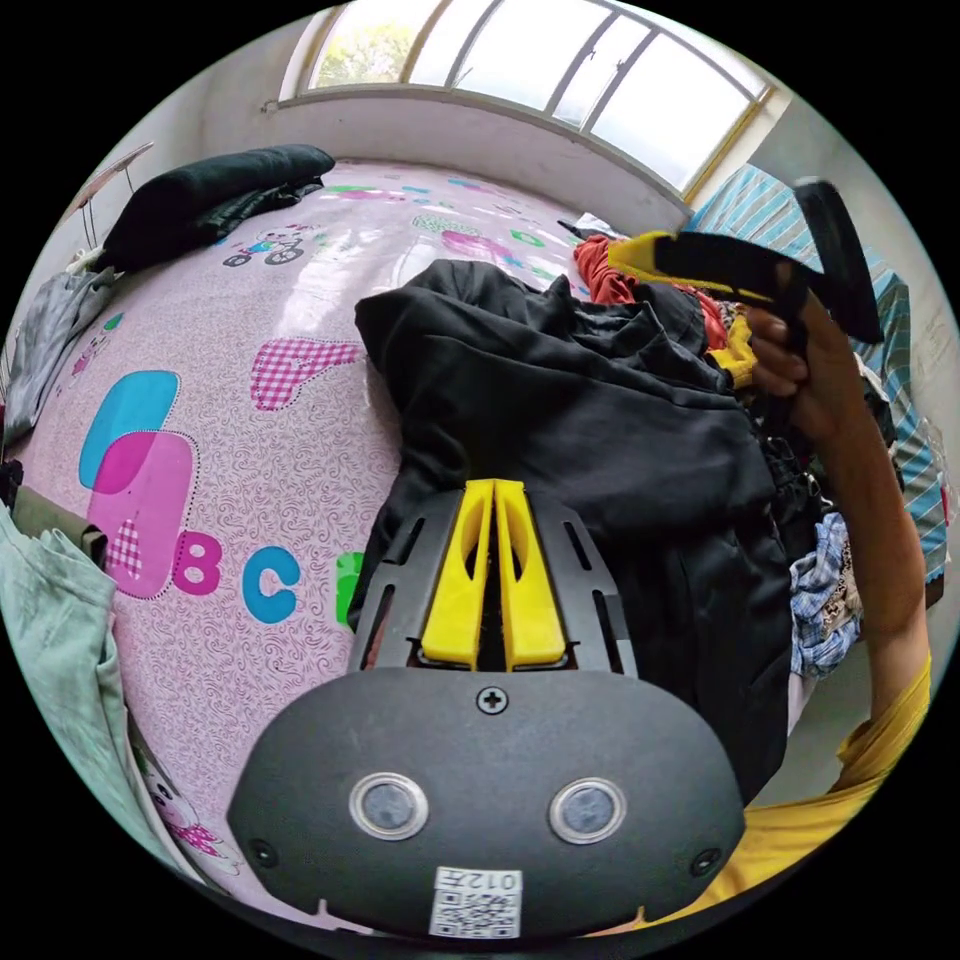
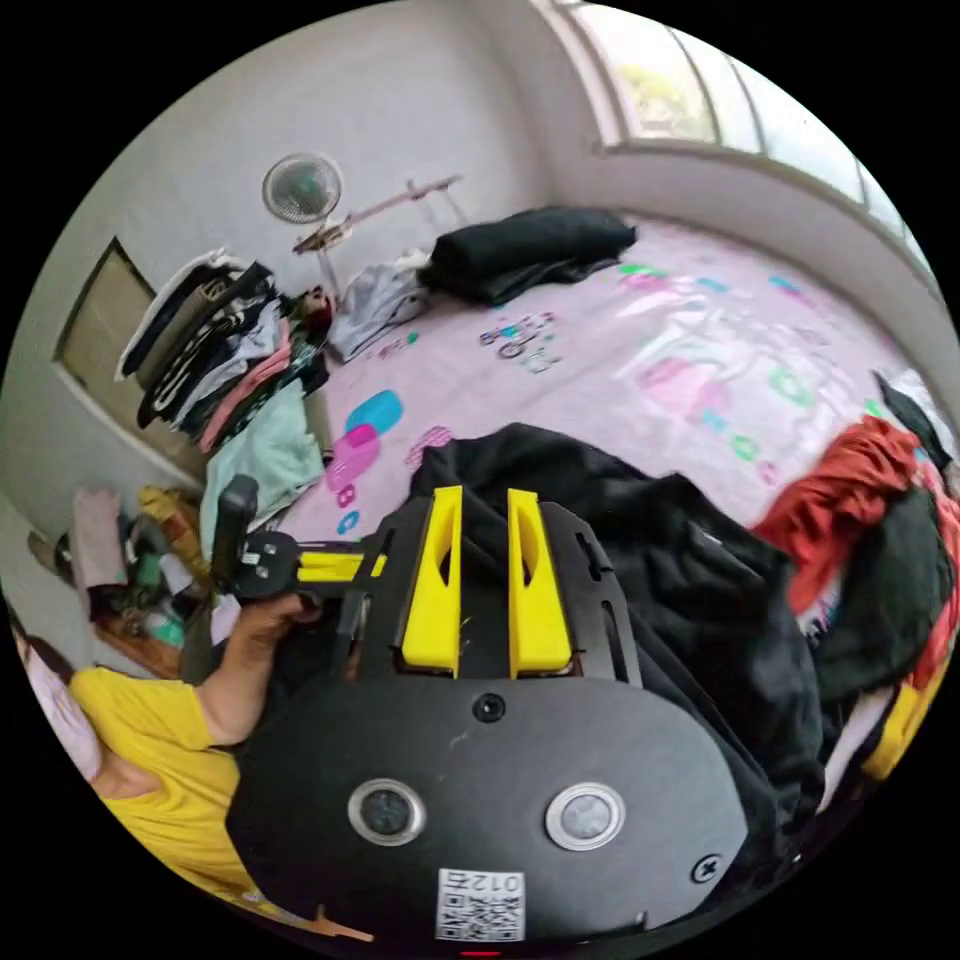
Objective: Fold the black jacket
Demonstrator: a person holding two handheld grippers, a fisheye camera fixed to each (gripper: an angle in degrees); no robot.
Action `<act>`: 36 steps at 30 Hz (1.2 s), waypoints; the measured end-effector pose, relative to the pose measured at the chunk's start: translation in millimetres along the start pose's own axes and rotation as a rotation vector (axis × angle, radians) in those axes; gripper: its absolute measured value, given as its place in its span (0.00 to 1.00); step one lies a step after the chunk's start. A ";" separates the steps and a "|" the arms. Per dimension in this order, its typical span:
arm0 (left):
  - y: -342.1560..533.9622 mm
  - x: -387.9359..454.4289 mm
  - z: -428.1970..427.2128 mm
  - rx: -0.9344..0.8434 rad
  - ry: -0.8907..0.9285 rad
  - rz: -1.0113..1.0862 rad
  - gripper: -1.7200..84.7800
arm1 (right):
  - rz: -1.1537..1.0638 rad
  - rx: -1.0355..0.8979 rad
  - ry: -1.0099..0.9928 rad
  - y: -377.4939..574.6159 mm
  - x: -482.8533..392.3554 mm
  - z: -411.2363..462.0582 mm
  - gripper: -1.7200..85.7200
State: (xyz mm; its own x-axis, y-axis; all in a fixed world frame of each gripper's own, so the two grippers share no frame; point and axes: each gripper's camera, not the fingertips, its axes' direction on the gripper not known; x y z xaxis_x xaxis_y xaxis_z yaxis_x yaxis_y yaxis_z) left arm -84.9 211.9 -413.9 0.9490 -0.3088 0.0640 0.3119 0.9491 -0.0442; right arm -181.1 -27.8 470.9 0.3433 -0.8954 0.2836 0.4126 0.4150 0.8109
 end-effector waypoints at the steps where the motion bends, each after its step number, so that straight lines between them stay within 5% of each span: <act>1: 0.6 -2.0 2.1 0.000 0.007 -0.004 0.02 | -0.032 -0.081 -0.017 -29.5 -18.5 32.8 0.10; 11: 5.2 -13.7 18.0 -0.003 0.056 -0.038 0.02 | -0.174 -0.519 0.364 -116.9 -96.0 197.6 0.03; 20: 6.7 -13.8 33.2 -0.062 0.102 0.021 0.02 | 0.257 -0.246 -0.147 -97.7 9.2 176.9 0.02; 26: 8.9 -11.4 23.0 -0.076 0.156 0.080 0.02 | 0.167 -0.260 -0.056 -93.1 -0.6 177.8 0.02; 32: 28.4 -40.3 -29.9 0.162 0.119 -0.031 0.02 | 0.111 -0.220 -0.057 -91.4 -6.3 174.0 0.02; 36: 23.3 -37.7 3.5 -0.002 0.059 -0.030 0.02 | 0.095 -0.197 -0.016 -90.3 -7.8 165.5 0.02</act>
State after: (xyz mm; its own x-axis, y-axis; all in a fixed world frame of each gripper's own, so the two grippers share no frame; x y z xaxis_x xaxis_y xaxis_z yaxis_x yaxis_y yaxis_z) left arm -113.6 245.9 -413.9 0.9402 -0.3405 0.0068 0.3404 0.9392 -0.0448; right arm -360.7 -84.9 480.2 0.3752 -0.8529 0.3632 0.5365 0.5193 0.6652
